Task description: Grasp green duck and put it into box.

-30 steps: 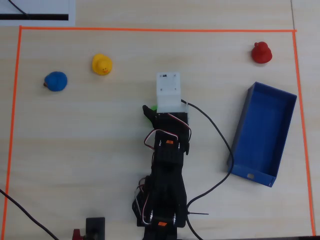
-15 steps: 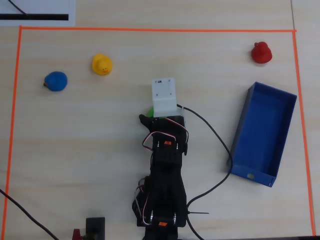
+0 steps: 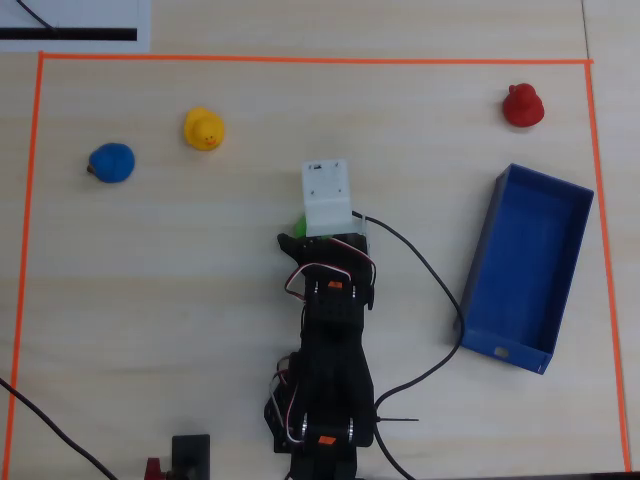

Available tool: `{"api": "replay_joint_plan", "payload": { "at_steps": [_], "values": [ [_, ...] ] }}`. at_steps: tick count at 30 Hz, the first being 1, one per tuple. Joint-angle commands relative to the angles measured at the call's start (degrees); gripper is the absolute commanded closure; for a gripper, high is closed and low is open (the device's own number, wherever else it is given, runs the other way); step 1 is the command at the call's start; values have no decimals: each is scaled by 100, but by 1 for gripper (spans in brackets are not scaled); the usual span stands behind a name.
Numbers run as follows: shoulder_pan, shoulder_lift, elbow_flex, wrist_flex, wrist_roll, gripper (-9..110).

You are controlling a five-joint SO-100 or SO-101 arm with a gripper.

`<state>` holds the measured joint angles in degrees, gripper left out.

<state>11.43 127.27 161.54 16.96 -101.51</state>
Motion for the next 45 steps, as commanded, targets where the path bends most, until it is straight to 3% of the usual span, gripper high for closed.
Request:
{"api": "replay_joint_plan", "payload": {
  "at_steps": [1,4,8,10,17,23,30,39,45],
  "values": [
    [35,-70,-70,-325,-132,63],
    [-18,-193,-88,-387,-246,70],
    [-44,-211,-88,-387,-334,96],
    [-35,-211,-88,-387,-334,101],
    [123,26,-176,-527,-281,101],
    [571,721,-2338,2074,439,101],
    [1705,-378,-5467,3568,923,101],
    [4078,-2628,-7594,2804,861,101],
    [4931,-3208,-7049,1881,431,101]
  ]
}}
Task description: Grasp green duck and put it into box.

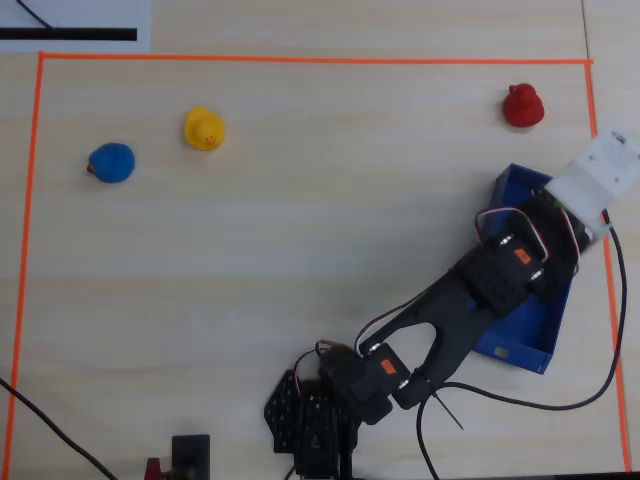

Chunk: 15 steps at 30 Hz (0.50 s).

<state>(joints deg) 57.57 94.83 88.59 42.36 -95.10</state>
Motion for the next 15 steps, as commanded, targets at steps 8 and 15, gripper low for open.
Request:
{"api": "replay_joint_plan", "payload": {
  "at_steps": [8,15],
  "values": [
    [721,325,2092,-1837,-624,101],
    [615,782,3375,-2839,-826,101]
  ]
}}
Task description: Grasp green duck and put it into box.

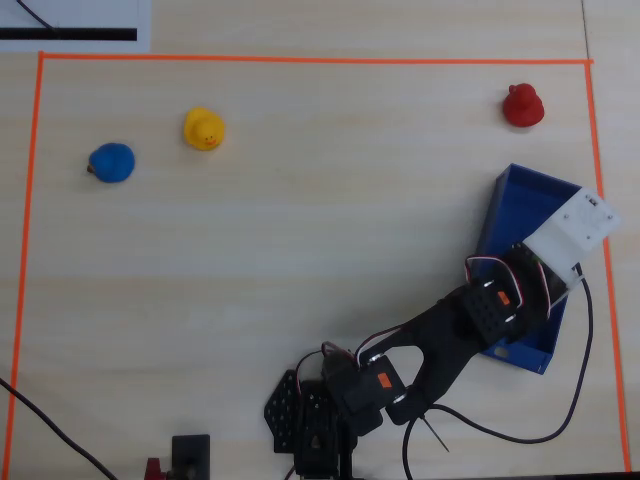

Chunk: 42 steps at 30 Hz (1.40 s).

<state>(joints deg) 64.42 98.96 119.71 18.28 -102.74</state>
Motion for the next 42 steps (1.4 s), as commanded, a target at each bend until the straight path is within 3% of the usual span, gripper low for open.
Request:
{"api": "replay_joint_plan", "payload": {
  "at_steps": [1,3,6,19,25,29,32,38,42],
  "values": [
    [-105,387,272,-396,-62,101],
    [-141,404,229,-264,-35,96],
    [-167,422,229,-114,-158,75],
    [-246,536,-246,492,-202,69],
    [-835,1081,-756,765,1002,77],
    [-1793,1811,-1336,1969,1916,87],
    [-2830,2558,-1230,3305,1863,101],
    [-4922,4289,-9,5968,1837,101],
    [-5748,5238,817,7479,1828,101]
  ]
}}
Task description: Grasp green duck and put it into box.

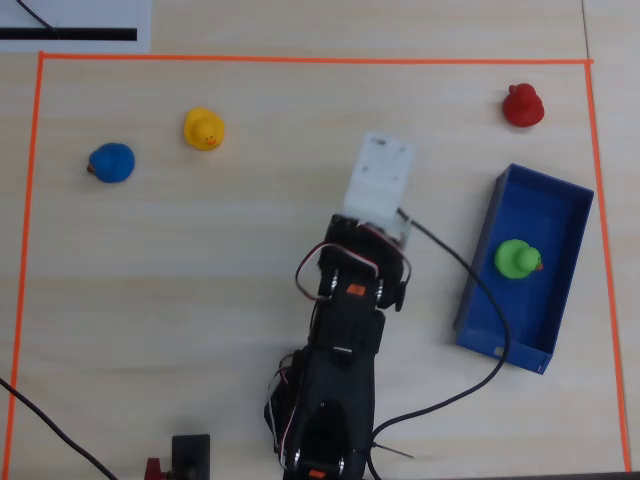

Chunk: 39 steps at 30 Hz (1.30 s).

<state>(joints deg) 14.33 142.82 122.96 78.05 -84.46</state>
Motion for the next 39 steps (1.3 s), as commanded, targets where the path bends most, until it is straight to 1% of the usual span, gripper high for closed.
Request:
{"api": "replay_joint_plan", "payload": {
  "at_steps": [1,3,8,12,18,21,24,32,39],
  "values": [
    [-835,1099,747,1670,0,101],
    [-932,1626,1433,1644,-35,101],
    [-1081,2707,2900,1134,-229,101],
    [-1204,3050,3568,677,-264,101],
    [-1318,3524,4676,-580,-439,101],
    [-1406,3656,5001,-896,-457,101],
    [-1485,3823,5194,-870,-457,101],
    [-1617,4544,5370,-79,-457,101],
    [-1652,4685,5520,-97,-457,101]
  ]
}}
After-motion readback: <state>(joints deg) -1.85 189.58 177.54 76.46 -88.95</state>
